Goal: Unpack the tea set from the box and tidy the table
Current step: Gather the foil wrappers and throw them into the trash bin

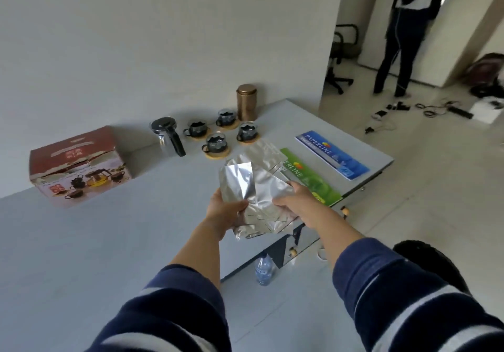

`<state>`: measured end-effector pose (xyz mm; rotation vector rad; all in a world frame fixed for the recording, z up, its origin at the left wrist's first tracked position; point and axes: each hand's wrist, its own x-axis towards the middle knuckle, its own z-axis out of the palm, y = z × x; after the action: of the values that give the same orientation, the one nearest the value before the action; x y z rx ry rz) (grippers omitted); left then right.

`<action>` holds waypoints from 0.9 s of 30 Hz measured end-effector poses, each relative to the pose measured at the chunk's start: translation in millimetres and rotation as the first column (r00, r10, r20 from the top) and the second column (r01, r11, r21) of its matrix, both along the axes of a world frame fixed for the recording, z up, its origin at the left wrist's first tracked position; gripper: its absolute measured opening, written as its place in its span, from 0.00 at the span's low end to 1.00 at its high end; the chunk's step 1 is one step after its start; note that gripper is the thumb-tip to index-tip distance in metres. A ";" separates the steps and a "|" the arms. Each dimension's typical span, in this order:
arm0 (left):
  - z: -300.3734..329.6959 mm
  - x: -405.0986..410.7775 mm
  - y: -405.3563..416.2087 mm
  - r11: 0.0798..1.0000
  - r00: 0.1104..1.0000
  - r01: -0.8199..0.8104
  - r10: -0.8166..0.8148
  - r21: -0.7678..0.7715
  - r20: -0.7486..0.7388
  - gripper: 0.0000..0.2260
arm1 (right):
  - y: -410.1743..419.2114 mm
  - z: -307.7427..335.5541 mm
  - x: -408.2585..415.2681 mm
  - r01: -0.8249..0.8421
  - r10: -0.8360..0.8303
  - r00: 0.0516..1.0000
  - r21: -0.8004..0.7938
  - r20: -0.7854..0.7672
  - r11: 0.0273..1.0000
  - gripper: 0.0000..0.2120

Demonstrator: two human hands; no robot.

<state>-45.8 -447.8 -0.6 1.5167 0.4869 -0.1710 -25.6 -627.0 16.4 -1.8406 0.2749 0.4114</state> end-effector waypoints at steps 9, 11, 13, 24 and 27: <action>-10.5 61.4 -251.0 0.943 0.942 0.330 -0.331 0.040 0.050 0.25 | -249.5 -0.9 6.8 0.306 -0.310 0.950 -0.100 -0.028 0.947 0.23; -17.5 71.2 -303.9 0.924 0.922 0.380 -0.382 0.047 0.059 0.24 | -298.8 -4.4 7.4 0.360 -0.367 0.930 -0.131 -0.031 0.924 0.25; -24.9 77.0 -353.2 0.898 0.896 0.438 -0.440 0.049 0.059 0.23 | -343.7 -10.6 5.8 0.407 -0.414 0.910 -0.151 -0.021 0.901 0.27; -104.1 108.4 -546.6 0.822 0.833 0.545 -0.553 0.168 0.002 0.09 | -508.9 -101.4 5.9 0.609 -0.600 0.792 -0.204 0.110 0.766 0.14; -151.2 126.3 -577.9 0.787 0.806 0.586 -0.589 0.191 -0.046 0.11 | -534.4 -151.8 14.2 0.660 -0.659 0.747 -0.218 0.087 0.719 0.10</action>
<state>80.5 -1025.7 -151.8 1.8309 -0.0075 -0.6149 -11.4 -1161.4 -135.4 -1.8253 0.9855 -0.1400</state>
